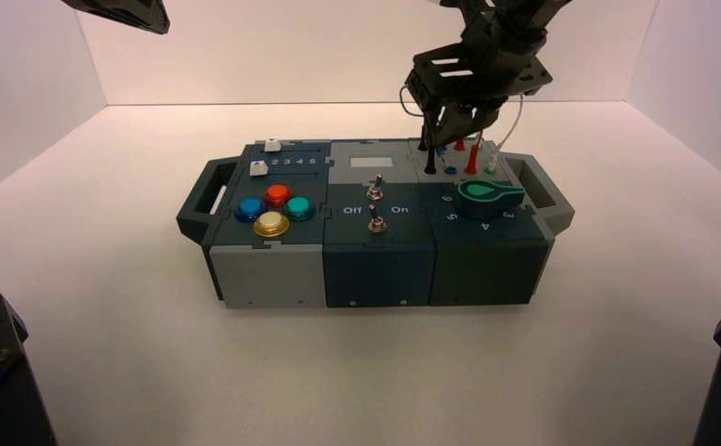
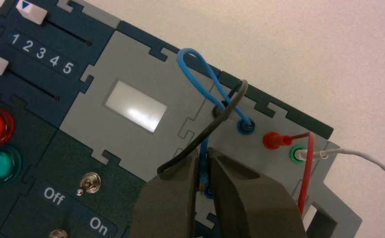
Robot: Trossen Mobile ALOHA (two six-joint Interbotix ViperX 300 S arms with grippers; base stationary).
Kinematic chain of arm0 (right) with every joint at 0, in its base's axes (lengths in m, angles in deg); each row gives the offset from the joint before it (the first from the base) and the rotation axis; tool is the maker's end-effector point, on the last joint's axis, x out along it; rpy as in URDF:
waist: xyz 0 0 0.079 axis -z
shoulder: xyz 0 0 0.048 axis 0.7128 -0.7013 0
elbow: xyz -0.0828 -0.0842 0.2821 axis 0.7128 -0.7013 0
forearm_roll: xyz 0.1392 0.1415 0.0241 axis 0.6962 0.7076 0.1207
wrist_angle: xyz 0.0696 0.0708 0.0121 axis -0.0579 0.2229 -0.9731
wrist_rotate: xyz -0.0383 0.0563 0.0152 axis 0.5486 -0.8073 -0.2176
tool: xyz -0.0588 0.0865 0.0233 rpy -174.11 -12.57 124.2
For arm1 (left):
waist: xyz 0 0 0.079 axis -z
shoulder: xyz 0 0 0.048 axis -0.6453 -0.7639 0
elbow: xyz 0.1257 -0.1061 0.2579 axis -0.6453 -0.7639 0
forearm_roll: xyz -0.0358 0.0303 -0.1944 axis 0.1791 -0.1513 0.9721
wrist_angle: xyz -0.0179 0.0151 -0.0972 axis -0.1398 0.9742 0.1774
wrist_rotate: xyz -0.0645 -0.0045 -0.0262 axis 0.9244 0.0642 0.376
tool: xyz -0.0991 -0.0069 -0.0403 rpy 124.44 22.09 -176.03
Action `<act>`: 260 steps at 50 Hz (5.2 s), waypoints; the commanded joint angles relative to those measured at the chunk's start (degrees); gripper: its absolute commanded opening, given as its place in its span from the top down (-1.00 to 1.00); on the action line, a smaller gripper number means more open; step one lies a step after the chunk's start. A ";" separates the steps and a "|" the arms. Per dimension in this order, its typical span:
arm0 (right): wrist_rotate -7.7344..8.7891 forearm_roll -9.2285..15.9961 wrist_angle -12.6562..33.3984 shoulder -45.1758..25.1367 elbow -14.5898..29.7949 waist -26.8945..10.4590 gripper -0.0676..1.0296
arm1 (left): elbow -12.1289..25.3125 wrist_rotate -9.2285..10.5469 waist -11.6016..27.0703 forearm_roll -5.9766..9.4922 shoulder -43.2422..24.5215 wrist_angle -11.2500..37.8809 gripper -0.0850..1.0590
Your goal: Insert the blue wire.
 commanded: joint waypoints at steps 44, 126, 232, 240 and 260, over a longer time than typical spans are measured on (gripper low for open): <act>-1.23 0.26 2.37 -0.53 2.81 2.55 0.92 | 1.49 -0.09 0.00 -0.18 0.26 -0.62 0.91; -1.23 2.46 2.20 3.69 0.26 2.29 0.92 | 1.32 -0.09 0.00 -0.35 0.79 -0.79 0.91; -1.23 3.60 0.35 3.69 -3.60 1.05 0.92 | 1.23 -0.18 -0.09 -0.53 1.23 -1.14 0.91; -1.23 3.78 0.26 4.22 -3.78 0.97 0.92 | 1.23 -0.18 -0.09 -0.53 1.23 -1.23 0.91; -1.23 3.52 -1.41 5.80 -3.52 0.97 0.92 | 1.23 -0.18 -0.09 -0.53 1.23 -1.23 0.91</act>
